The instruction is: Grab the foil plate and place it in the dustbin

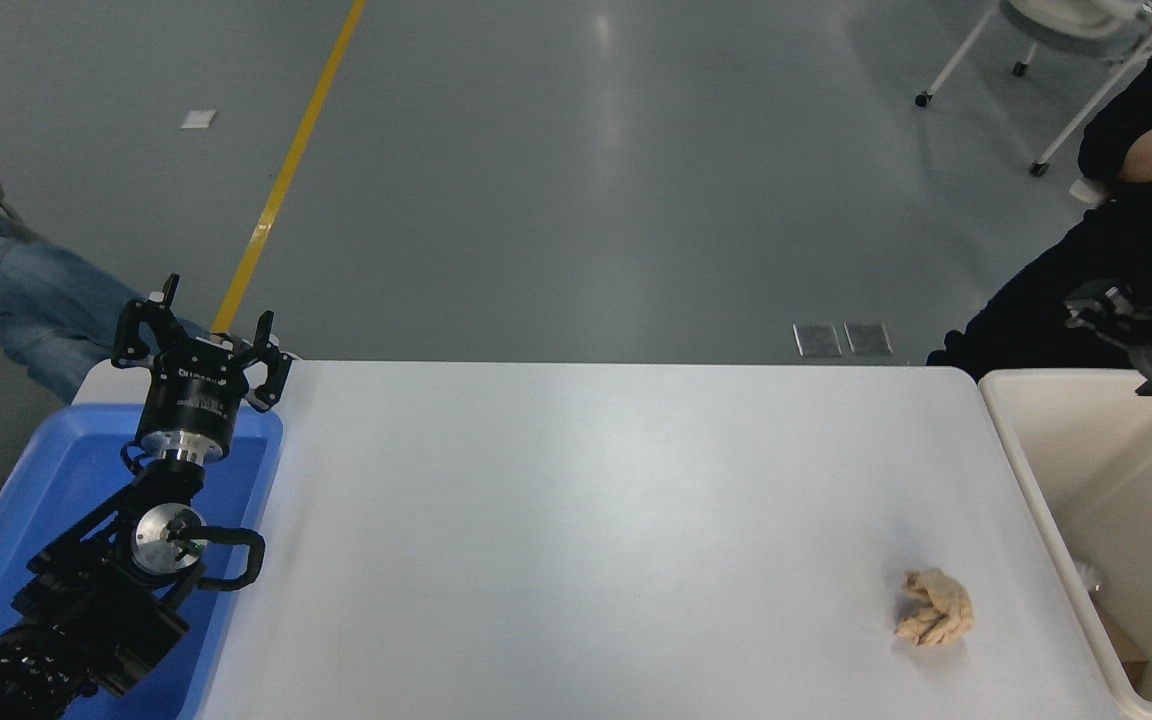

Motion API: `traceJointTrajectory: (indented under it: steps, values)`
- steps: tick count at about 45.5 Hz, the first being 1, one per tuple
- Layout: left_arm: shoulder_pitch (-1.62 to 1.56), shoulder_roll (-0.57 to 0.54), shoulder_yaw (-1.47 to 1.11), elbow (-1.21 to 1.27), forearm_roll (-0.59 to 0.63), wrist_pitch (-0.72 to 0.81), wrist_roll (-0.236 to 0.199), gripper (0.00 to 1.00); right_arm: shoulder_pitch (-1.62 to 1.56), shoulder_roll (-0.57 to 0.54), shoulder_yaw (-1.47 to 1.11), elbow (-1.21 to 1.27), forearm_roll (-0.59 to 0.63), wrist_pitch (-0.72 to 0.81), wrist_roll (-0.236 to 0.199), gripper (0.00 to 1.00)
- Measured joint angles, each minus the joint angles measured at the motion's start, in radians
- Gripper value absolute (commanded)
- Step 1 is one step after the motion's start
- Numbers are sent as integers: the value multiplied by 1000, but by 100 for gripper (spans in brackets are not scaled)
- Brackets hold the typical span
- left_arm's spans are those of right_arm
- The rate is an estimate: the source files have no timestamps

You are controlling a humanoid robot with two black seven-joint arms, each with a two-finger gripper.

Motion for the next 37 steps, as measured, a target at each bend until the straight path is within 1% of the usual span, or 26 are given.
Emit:
traceJointTrajectory:
  steps: [5, 14, 24, 37]
  values:
    - [0, 0, 0, 0, 0, 0, 0, 99, 95, 89, -61, 55, 0, 79, -3, 100]
    - [0, 0, 0, 0, 0, 0, 0, 99, 282, 169, -121, 242, 0, 266, -6, 100]
    - [0, 0, 0, 0, 0, 0, 0, 99, 467, 196, -148, 469, 1, 377, -8, 100]
    - [0, 0, 0, 0, 0, 0, 0, 99, 682, 182, -194, 688, -1, 418, -10, 100]
